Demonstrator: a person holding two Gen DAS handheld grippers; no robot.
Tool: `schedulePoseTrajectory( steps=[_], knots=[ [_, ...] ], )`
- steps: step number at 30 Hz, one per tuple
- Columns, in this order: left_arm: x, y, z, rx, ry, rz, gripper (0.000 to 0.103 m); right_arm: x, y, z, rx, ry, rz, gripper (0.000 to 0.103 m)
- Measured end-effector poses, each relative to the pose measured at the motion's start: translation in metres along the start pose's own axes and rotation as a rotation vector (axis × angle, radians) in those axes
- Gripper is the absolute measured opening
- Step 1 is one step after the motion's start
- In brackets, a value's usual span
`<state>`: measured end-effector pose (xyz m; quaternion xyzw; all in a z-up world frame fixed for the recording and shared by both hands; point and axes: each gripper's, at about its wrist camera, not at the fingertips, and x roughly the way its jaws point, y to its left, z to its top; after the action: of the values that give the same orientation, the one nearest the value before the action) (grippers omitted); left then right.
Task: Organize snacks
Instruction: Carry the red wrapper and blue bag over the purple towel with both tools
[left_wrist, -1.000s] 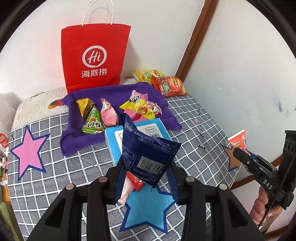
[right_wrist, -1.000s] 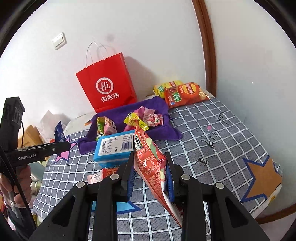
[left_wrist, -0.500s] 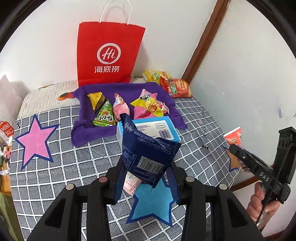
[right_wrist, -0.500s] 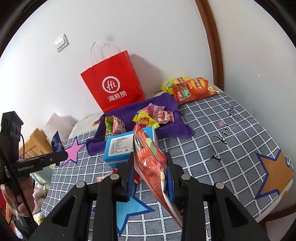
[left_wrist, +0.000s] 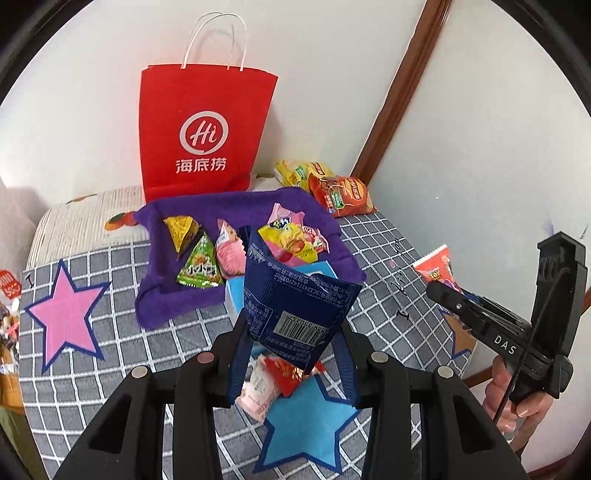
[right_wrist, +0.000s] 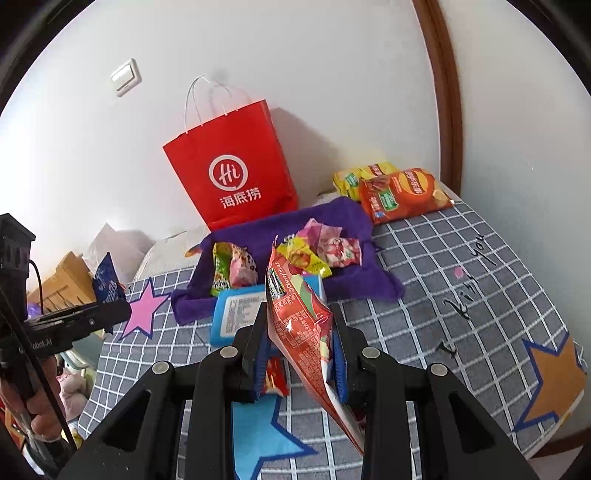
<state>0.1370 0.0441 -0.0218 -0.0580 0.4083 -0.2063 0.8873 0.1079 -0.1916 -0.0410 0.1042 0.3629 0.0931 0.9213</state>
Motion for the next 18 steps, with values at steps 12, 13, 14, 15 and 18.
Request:
schedulePoseTrajectory(
  steps=[12, 13, 14, 15, 18],
  knots=[
    [0.043, 0.011, 0.045, 0.015, -0.008, -0.013, 0.039, 0.044, 0.013, 0.051, -0.028, -0.012, 0.019, 0.029],
    [0.046, 0.013, 0.049, 0.009, -0.01, -0.013, 0.039, 0.05, 0.015, 0.057, -0.031, -0.011, 0.018, 0.029],
    [0.049, 0.016, 0.053, 0.002, -0.011, -0.011, 0.039, 0.054, 0.016, 0.062, -0.035, -0.01, 0.019, 0.029],
    [0.053, 0.019, 0.059, -0.006, -0.013, -0.012, 0.039, 0.059, 0.017, 0.068, -0.037, -0.01, 0.021, 0.029],
    [0.061, 0.027, 0.074, -0.02, -0.013, -0.002, 0.039, 0.074, 0.02, 0.086, -0.04, -0.013, 0.024, 0.029]
  ],
)
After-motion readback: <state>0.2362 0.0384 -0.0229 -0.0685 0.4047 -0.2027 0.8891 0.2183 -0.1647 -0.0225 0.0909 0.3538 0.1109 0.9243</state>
